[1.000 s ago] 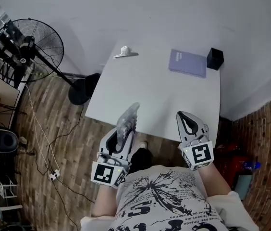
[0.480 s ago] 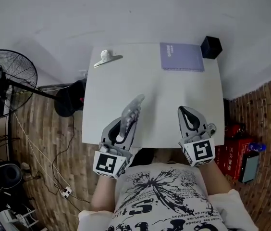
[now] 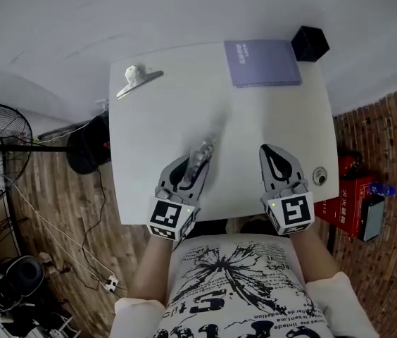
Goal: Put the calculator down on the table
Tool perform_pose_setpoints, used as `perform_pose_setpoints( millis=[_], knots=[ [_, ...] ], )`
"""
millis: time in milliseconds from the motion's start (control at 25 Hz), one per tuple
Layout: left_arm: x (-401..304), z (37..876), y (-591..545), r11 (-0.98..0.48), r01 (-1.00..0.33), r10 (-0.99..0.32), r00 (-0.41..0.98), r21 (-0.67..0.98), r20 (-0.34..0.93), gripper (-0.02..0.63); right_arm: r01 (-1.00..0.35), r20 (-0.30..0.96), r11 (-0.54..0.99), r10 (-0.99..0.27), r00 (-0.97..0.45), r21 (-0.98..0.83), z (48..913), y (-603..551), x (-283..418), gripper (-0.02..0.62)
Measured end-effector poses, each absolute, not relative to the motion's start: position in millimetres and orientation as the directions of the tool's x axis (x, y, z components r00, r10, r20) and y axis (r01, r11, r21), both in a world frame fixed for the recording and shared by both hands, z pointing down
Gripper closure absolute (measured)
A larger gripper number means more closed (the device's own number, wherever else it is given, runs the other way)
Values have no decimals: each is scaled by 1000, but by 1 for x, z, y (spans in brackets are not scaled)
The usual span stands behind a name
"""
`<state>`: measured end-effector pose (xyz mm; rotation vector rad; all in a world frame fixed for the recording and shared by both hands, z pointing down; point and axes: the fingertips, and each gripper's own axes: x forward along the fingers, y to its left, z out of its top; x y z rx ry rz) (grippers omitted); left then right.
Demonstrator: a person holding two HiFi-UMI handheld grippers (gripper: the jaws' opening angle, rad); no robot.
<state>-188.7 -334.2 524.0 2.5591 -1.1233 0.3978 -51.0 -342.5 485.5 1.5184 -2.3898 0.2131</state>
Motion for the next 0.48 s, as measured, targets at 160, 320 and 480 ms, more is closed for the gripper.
perform_pose_setpoints(
  millis=[160, 320, 480],
  knots=[
    [-181, 553, -350, -646, -722, -605, 683, 249, 410, 462, -911, 368, 412, -852, -373, 31, 505, -349, -53, 580],
    [-176, 578, -363, -611, -723, -577, 685, 322, 444, 462, -918, 397, 396, -847, -355, 24, 519, -354, -50, 580],
    [-171, 589, -370, -585, -711, -562, 702, 389, 438, 460, -922, 419, 388, -840, -345, 19, 529, -358, -49, 580]
  ],
)
